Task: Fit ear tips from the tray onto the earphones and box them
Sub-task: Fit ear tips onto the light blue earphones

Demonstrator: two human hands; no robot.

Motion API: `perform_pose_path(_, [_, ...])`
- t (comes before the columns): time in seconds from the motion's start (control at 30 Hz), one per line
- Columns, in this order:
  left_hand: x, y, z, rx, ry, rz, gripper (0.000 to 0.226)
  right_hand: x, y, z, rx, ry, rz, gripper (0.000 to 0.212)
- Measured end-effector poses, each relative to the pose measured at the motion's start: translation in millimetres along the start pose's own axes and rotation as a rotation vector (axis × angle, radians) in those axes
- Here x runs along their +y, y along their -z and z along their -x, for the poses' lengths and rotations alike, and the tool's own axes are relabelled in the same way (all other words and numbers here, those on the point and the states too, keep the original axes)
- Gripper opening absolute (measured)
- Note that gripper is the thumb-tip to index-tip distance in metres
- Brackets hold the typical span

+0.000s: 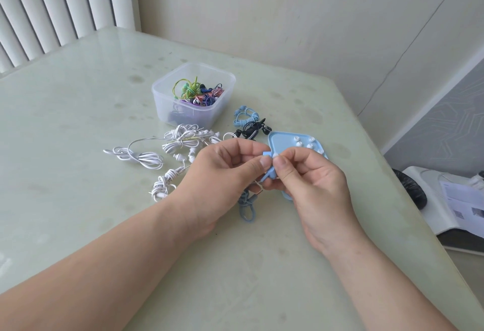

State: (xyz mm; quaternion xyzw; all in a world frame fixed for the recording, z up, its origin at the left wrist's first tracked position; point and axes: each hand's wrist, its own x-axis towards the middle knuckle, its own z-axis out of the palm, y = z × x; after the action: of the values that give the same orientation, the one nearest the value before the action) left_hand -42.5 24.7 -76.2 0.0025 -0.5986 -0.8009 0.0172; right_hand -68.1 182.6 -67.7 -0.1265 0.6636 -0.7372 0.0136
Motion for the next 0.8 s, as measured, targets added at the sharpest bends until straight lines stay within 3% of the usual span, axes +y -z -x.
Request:
perform_pose_path(0.17, [-1.8,-0.7,0.7,0.02,0.0,-0.023,0.008,1.8,-1.0,-0.1,0.005,0.019,0.055,0.007])
perform_pose_path(0.4, [-1.2,1.4,-1.3,-0.012,0.01,-0.004,0.009,-0.3,-2.6,1.2,0.055,-0.029,-0.087,0.007])
perform_pose_path(0.8, [-0.9,3.1,-2.6,0.018,0.013,0.004,0.012,-5.8,-0.5,3.5,0.05,0.064,0.076,0.011])
